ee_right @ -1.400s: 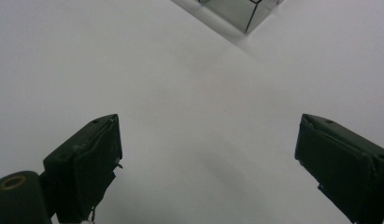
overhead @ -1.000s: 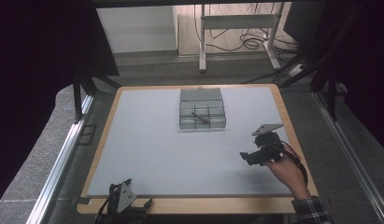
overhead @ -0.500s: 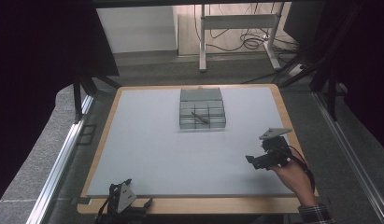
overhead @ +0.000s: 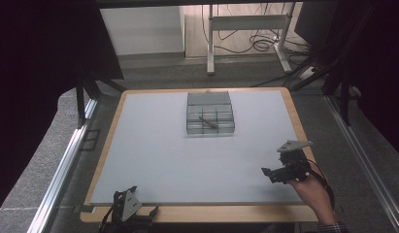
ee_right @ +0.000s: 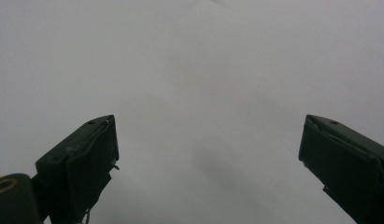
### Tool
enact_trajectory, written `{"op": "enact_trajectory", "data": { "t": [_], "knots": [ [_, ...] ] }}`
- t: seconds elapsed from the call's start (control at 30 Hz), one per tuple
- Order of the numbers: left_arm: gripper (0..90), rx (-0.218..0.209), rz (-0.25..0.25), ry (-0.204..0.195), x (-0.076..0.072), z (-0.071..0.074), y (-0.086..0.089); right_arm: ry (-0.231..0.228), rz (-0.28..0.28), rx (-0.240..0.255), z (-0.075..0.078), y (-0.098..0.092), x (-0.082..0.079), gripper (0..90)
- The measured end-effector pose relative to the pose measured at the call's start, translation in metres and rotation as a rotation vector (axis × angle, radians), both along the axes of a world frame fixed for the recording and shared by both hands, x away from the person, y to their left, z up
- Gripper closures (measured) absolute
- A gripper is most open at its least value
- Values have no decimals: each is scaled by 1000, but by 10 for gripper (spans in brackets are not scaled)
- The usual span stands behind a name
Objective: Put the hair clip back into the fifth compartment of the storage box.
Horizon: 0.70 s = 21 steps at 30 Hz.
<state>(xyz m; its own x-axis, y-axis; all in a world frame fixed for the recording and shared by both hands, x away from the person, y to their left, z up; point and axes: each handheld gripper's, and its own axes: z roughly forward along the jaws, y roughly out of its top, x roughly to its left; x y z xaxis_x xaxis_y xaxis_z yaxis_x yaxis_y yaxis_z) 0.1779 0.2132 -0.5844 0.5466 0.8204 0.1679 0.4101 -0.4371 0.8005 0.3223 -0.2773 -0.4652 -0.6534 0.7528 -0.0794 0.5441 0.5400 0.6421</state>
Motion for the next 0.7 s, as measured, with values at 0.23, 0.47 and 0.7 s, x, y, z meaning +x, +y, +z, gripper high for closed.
{"op": "enact_trajectory", "data": {
  "t": [0.23, 0.47, 0.7],
  "knots": [
    [0, 0, 0, 0, 0, 0, 0, 6, -19, 12, -11, -12, -8, 47],
    [0, -1, 1, 0, 0, 0, 0, -1, -30, 12, -20, -22, -15, 46],
    [0, -1, 0, 0, 0, 0, 0, -1, -41, 27, -29, -28, -20, 39]
  ]
}}
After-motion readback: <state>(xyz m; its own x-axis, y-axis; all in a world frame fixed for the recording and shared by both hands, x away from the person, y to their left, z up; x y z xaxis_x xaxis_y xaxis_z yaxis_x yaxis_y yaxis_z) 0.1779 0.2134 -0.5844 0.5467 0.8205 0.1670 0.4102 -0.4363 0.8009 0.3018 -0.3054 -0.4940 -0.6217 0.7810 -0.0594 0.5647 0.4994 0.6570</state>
